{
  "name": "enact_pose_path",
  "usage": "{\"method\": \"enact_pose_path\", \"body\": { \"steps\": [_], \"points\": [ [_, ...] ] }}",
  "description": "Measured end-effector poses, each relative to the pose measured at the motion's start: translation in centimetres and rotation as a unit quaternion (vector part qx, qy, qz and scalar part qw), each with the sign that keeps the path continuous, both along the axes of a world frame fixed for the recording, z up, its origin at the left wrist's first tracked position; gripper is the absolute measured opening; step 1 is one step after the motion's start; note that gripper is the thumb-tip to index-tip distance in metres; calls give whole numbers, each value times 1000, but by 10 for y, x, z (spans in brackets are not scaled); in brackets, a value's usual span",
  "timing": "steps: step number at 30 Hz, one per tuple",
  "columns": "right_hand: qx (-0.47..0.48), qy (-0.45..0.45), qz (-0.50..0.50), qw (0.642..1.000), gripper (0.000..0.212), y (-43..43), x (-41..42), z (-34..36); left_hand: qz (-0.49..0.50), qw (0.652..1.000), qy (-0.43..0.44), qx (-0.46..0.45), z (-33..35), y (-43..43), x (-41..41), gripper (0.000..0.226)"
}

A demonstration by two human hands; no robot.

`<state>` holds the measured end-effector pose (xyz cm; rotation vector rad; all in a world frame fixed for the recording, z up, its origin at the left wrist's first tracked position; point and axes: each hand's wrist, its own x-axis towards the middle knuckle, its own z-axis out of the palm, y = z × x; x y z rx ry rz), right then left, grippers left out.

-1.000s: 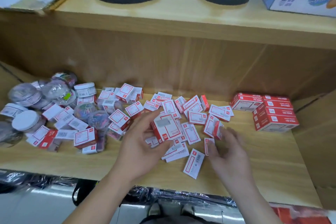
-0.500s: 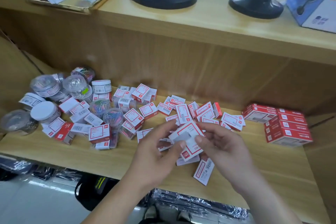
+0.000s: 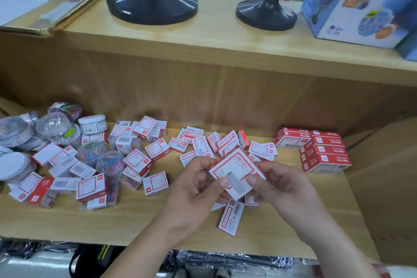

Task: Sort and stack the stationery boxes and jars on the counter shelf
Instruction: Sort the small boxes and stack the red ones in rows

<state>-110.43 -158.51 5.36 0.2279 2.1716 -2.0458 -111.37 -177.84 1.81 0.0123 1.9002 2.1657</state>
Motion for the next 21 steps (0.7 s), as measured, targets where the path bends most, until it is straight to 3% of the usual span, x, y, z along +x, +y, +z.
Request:
{"method": "enact_pose_path", "body": {
  "steps": [2, 4, 7, 10, 15, 17, 21],
  "points": [
    [7, -6, -13, 1000, 15, 14, 1, 3, -25, 999, 1, -27, 2, 14, -5, 21],
    [38, -4, -20, 999, 13, 30, 1, 7, -38, 991, 53, -120, -3, 27, -13, 26],
    [125, 14, 29, 992, 12, 57, -2, 10, -56, 957, 175, -225, -2, 46, -29, 37],
    [227, 32, 61, 972, 15, 83, -4, 10, -112, 924, 242, -274, 2, 68, -42, 33],
    [286, 113, -139, 941, 18, 122, -17, -5, -116, 928, 233, -268, -11, 112, -70, 19],
    [321, 148, -162, 921, 15, 138, -21, -12, -98, 915, 249, -301, -22, 131, -86, 16],
    [331, 149, -171, 916, 15, 162, -29, -22, -65, 878, 311, -357, -33, 162, -108, 16]
  ]
}}
